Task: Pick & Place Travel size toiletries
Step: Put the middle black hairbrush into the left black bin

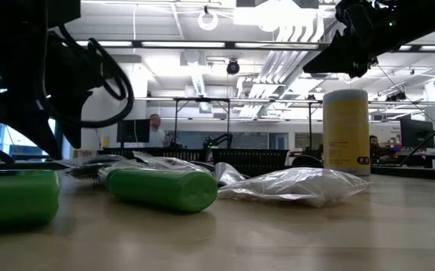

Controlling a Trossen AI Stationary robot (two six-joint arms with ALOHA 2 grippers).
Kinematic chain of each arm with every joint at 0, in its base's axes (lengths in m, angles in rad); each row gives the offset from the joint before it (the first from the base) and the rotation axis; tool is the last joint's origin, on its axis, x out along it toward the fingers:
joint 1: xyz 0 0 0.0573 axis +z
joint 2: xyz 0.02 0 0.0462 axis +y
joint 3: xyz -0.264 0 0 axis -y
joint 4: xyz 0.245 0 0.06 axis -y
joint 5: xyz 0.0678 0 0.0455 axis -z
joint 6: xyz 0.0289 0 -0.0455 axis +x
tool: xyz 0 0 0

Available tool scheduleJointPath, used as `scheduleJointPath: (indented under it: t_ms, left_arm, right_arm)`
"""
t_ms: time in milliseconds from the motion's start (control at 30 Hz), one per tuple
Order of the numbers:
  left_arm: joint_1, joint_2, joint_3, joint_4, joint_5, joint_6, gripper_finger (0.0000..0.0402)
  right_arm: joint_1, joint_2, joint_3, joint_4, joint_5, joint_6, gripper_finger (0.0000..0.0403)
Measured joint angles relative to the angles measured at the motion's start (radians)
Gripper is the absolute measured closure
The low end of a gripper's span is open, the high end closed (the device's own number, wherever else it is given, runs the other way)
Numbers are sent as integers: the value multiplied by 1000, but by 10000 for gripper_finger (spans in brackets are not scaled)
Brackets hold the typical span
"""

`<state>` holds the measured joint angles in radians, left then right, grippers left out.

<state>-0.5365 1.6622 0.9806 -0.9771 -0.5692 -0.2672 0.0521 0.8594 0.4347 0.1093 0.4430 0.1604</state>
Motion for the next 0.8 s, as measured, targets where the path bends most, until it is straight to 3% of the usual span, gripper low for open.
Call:
scheduleJointPath:
  t_ms: [600,800]
  left_arm:
    - [0,-4,-1,28,45,0,273]
    - [0,-4,-72,99,29,-29,273]
  right_arm:
    - [0,0,0,-1,0,0,401]
    - [0,0,0,0,0,0,401]
